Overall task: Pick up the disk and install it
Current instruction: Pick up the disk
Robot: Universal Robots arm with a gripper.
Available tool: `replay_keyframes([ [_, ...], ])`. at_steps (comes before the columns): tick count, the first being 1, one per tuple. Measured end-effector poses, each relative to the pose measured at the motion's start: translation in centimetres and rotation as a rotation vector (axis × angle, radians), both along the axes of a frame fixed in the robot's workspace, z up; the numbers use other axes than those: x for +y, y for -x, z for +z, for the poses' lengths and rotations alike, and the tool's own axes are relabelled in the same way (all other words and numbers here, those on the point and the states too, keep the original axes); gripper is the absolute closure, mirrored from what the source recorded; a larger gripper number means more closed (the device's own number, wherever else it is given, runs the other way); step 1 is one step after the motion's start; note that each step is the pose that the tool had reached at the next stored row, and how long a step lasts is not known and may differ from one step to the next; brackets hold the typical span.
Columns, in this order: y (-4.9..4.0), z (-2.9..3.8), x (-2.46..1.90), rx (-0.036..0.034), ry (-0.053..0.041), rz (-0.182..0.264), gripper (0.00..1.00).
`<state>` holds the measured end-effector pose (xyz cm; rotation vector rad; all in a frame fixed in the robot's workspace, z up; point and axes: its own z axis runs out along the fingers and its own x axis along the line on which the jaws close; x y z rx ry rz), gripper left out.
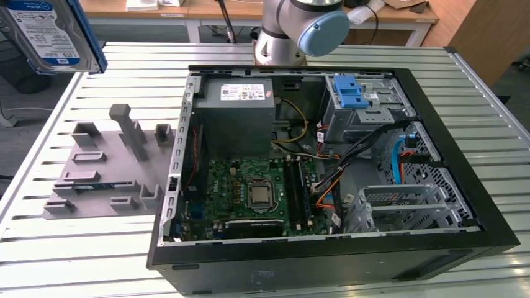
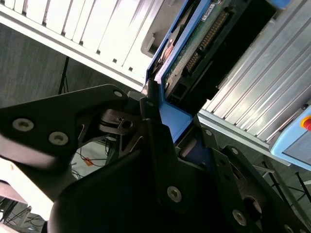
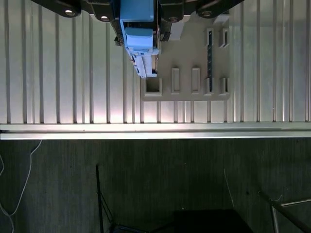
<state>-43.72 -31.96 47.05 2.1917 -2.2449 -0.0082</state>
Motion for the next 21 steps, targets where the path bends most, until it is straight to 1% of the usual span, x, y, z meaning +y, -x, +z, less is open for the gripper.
replay_keyframes([
  [11, -0.15, 0.00, 0.00, 0.0000, 0.0000, 0.000, 0.64],
  [12, -0.67, 0.00, 0.00, 0.0001, 0.0000, 0.000, 0.64],
  [21, -0.77, 0.00, 0.00, 0.0000, 0.0000, 0.000, 0.64],
])
